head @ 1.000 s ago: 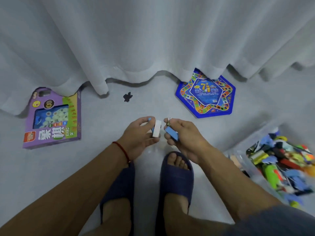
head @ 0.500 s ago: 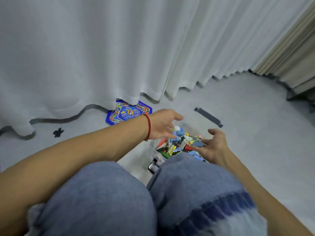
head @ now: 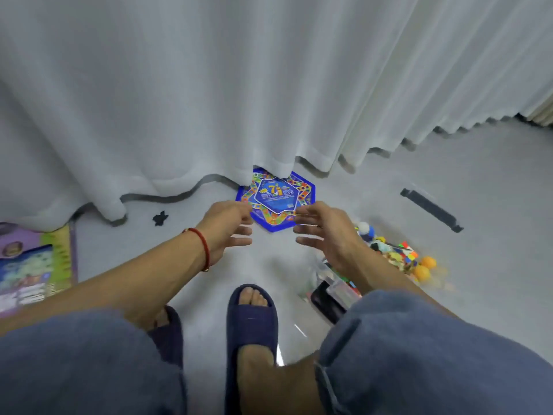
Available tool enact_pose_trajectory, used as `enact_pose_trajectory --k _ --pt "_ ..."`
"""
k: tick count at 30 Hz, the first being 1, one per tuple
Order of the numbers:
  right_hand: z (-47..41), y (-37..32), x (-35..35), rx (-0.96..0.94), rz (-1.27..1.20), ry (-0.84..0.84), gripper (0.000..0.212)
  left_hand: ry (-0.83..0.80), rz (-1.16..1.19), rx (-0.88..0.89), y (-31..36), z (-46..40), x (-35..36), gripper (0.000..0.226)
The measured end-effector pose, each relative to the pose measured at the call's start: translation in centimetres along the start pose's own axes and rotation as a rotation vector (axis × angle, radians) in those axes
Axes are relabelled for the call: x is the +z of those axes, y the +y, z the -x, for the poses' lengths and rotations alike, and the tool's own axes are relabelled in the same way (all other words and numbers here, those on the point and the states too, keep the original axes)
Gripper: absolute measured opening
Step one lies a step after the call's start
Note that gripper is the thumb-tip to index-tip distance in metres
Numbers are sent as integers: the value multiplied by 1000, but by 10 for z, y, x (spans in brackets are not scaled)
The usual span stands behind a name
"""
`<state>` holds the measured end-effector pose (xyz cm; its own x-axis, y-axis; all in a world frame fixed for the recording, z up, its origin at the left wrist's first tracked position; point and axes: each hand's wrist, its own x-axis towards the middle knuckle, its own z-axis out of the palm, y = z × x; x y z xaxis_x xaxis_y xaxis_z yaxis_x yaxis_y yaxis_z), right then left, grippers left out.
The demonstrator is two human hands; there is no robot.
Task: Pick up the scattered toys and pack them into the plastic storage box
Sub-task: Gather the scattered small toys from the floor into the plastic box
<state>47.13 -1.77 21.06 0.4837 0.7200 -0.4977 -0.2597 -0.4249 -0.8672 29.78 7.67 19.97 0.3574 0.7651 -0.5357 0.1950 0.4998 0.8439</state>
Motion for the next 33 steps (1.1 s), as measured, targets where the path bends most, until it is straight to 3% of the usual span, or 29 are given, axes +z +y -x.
enact_pose_trajectory --k 6,10,14,17,20,23,25,28,31,33 --pt "-63 55 117 -201 822 -426 24 410 -64 -102 -70 -46 -98 15" --pt "-123 95 188 -399 1204 -584 47 402 -315 -83 -123 -68 -152 30" --pt "-171 130 252 -584 1313 -600 53 343 -707 -49 -147 -106 -196 58" --pt "-206 146 291 -752 1379 -513 53 309 -1107 -89 -164 -135 -216 85" --pt "-233 155 315 -899 1489 -419 49 226 -1202 -219 -178 -145 -217 98" --pt "-239 157 319 -987 1506 -408 34 207 -1214 -214 -178 -145 -214 101" --pt "-231 158 316 -913 1451 -376 33 198 -1218 -218 -176 -144 -215 102" --pt "-211 156 300 -610 1409 -327 45 162 -1209 -259 -167 -145 -219 100" --pt "-177 147 264 -348 1443 -478 49 155 -1000 -212 -146 -140 -202 80" --pt "-150 135 231 -335 1438 -510 36 158 -811 -96 -133 -124 -172 57"
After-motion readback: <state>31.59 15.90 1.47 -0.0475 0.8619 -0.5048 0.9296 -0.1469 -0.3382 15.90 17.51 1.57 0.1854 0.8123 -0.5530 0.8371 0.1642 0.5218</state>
